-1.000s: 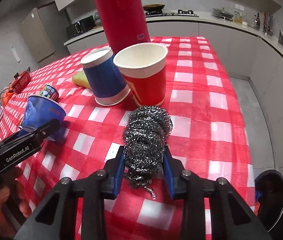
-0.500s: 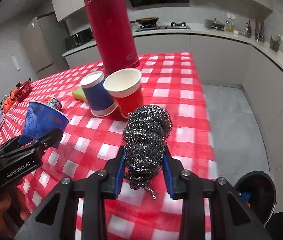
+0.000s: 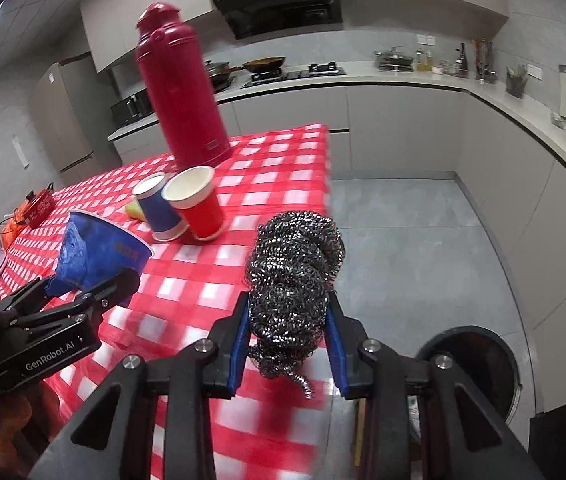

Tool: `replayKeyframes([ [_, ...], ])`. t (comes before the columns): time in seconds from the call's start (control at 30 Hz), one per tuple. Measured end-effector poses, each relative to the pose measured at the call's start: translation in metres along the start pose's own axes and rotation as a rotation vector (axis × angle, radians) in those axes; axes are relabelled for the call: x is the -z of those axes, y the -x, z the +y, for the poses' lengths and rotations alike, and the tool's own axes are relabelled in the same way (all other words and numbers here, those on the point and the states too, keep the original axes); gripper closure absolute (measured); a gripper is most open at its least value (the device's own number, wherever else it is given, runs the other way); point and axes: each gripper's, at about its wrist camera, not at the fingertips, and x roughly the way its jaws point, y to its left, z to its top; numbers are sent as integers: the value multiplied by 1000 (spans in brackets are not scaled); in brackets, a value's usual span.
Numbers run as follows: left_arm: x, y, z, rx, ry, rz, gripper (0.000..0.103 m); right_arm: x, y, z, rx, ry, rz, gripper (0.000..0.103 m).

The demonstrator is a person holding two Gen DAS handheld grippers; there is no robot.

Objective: Collect trash
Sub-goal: 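Carry the blue bowl and steel wool over the black bucket with both grippers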

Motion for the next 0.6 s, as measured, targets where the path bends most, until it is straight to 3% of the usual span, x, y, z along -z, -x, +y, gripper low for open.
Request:
replayKeyframes([
  [0.6,28,-12,-179,176,-154,52,29,56,79,-178,169,-116,14,67],
])
